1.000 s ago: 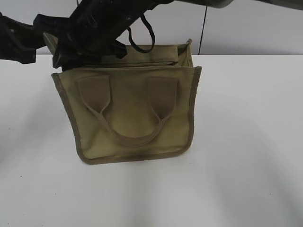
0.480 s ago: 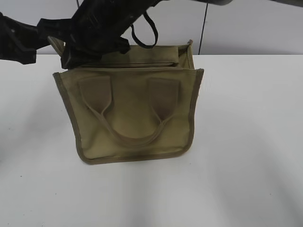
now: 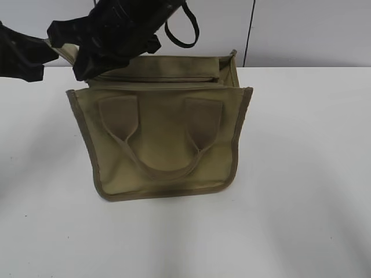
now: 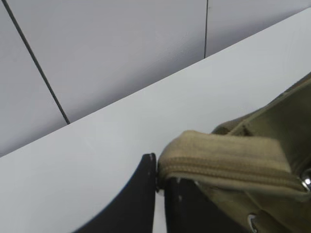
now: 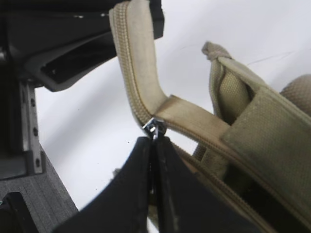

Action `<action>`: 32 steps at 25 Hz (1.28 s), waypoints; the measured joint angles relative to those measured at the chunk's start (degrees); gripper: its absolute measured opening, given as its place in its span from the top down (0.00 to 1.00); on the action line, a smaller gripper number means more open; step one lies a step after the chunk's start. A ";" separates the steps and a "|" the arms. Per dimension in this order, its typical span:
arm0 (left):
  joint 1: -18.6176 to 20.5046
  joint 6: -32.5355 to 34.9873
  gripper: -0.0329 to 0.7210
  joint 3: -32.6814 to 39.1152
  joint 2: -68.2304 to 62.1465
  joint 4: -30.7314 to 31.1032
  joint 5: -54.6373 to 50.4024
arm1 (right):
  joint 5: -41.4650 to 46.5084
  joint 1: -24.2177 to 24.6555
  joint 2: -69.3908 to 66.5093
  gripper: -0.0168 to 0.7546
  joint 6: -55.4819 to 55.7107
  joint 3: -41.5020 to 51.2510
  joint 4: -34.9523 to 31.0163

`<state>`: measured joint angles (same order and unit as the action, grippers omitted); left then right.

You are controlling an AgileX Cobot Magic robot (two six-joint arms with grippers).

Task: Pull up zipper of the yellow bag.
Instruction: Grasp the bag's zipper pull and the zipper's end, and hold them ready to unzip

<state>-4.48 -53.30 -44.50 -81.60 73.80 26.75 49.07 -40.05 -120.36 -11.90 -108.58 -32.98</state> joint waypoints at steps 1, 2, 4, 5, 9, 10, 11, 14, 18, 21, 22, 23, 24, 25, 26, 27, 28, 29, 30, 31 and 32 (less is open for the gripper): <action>0.00 0.00 0.95 0.05 0.00 0.00 -0.42 | 0.00 0.00 0.00 0.99 -0.37 -0.05 -0.08; 0.00 0.00 0.95 0.05 0.00 0.00 -0.85 | -0.12 0.00 0.00 0.99 -0.67 -0.07 -0.16; -0.11 0.00 0.95 0.05 0.00 0.00 -1.25 | -0.30 0.00 0.00 0.99 -1.05 -0.07 -0.16; -0.11 0.00 0.95 0.05 0.00 0.00 -1.25 | -0.41 0.00 0.00 0.99 -1.11 -0.07 -0.09; -0.11 0.00 0.95 0.05 0.00 -0.46 -1.25 | -1.92 0.00 -0.05 0.99 -1.27 -0.07 0.37; -0.11 0.00 0.95 0.05 0.00 -0.62 -1.25 | -2.43 0.00 -0.17 0.99 -1.27 -0.07 0.37; -0.05 0.00 0.95 0.05 0.00 -0.75 -1.25 | -2.86 0.00 -0.35 0.99 -1.27 -0.07 0.42; 0.05 0.00 0.95 0.05 0.00 -0.91 -0.27 | -3.89 0.00 -1.37 0.99 -1.27 -0.07 0.48; 0.05 0.00 0.95 0.05 -0.11 -0.85 2.79 | -4.69 0.00 -2.92 0.99 -1.27 -0.07 0.48; 0.05 0.00 0.95 0.05 -0.46 -0.76 4.18 | -5.44 0.00 -3.47 0.98 -1.30 -0.07 0.43; 0.05 0.00 0.95 0.05 -0.46 -0.76 4.18 | -5.69 0.00 -3.59 0.98 -1.30 -0.07 0.43; 0.05 0.00 0.95 0.05 -0.46 -0.76 4.18 | -5.93 0.00 -3.72 0.97 -1.30 -0.07 0.43; 0.05 0.00 0.95 0.05 -0.46 -0.76 4.18 | -6.18 0.00 -3.78 0.97 -1.30 -0.07 0.43; 0.05 0.00 0.95 0.05 -0.46 -0.76 4.18 | -6.33 0.00 -3.86 0.96 -1.30 -0.07 0.43; 0.05 0.00 0.95 0.05 -0.46 -0.76 4.18 | -6.55 0.00 -3.97 0.95 -1.30 -0.07 0.43; 0.05 0.00 0.95 0.05 -0.46 -0.76 4.24 | -6.68 0.00 -4.05 0.94 -1.25 -0.07 0.43; 0.05 0.00 0.95 0.05 -0.46 -0.76 4.24 | -6.72 0.00 -4.10 0.93 -1.25 -0.07 0.43; 0.05 0.00 0.95 0.05 -0.46 -0.76 4.24 | -6.72 0.00 -4.11 0.91 -1.25 -0.07 0.43; 0.05 0.00 0.95 0.05 -0.46 -0.76 4.24 | -6.79 0.00 -4.11 0.90 -1.25 -0.07 0.43; 0.05 0.00 0.95 0.05 -0.46 -0.76 4.24 | -6.79 0.00 -4.11 0.89 -1.25 -0.07 0.43; 0.05 0.00 0.95 0.05 -0.46 -0.76 4.24 | -6.79 0.00 -4.11 0.88 -1.25 -0.07 0.43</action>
<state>-4.43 -53.30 -44.45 -82.06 73.04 30.99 42.27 -40.05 -124.47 -13.15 -108.65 -32.54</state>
